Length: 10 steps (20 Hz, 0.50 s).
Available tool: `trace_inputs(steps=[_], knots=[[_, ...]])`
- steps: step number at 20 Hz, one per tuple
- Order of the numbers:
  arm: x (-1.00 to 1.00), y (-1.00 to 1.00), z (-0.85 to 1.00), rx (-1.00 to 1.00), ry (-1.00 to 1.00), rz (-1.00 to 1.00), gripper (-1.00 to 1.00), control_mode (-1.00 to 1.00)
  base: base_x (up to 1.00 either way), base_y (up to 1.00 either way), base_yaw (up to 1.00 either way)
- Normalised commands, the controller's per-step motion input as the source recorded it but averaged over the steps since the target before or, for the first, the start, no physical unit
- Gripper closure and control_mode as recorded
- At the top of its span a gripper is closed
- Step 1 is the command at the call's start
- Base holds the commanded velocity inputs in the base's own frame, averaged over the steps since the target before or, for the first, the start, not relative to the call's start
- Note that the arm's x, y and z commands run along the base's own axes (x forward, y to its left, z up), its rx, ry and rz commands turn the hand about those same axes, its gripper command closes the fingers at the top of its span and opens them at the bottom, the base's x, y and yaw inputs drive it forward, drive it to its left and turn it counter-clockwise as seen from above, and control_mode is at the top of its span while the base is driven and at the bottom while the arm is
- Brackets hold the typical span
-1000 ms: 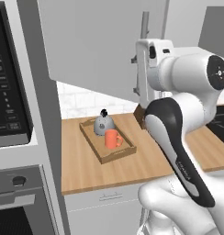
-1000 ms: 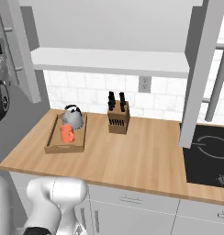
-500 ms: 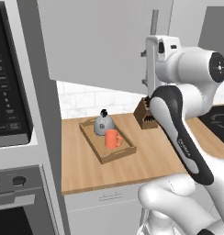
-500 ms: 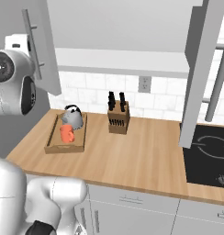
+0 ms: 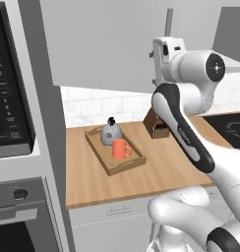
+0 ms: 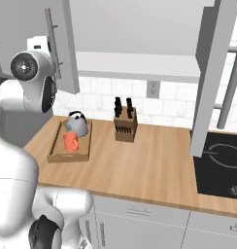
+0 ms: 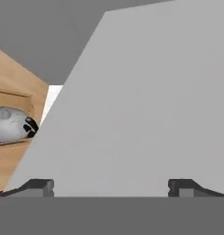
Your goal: Pick the kettle from the counter and place it on the tray. Then pick the mug from the cabinet and place it on the tray. Then close the cabinet doors.
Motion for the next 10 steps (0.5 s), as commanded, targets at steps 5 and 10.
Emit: trace_inputs(steps=[5, 10], knots=[[1.00, 0.02, -0.39, -0.04, 0.00, -0.01, -1.00, -1.00, 0.00, 0.00, 0.00], [1.00, -0.08, -0.30, -0.09, 0.00, -0.10, -1.00, -1.00, 0.00, 0.00, 0.00]])
